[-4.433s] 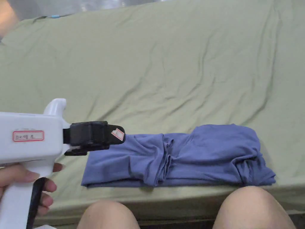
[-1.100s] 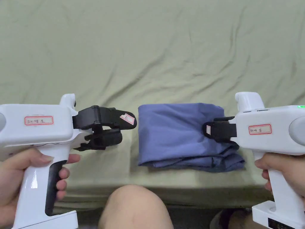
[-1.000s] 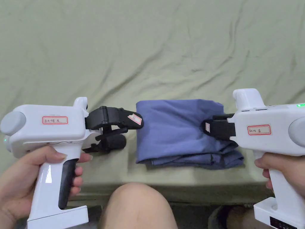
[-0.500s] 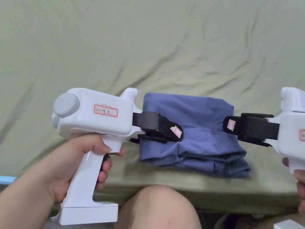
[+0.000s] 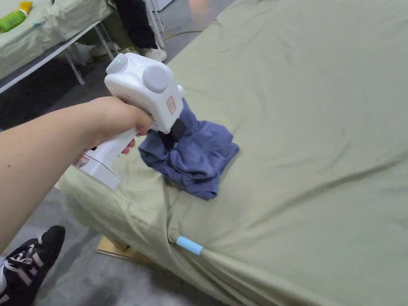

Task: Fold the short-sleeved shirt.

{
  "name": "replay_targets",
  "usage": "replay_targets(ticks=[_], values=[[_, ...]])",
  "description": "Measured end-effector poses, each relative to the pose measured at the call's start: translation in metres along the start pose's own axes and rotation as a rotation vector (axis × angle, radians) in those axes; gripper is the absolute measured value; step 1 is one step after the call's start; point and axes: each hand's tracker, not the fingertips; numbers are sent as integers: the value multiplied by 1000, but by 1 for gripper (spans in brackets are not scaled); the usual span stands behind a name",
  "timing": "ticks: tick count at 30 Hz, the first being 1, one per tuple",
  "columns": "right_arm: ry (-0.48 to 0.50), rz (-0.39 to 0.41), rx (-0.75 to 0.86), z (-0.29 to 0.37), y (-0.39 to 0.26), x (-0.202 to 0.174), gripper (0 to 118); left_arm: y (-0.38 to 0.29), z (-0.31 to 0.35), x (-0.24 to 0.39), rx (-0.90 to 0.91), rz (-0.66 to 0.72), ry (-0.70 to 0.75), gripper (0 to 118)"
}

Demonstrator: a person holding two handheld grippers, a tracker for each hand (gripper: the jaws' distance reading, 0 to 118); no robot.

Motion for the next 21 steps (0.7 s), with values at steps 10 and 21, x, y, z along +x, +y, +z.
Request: replay_targets(ticks=[10, 21], values=[[-102, 28, -16, 0, 19, -3, 7, -10, -42, -46, -31, 100, 129, 56], [-69, 118, 112, 28, 26, -22, 7, -83, 102, 21, 538, 167, 54, 1]])
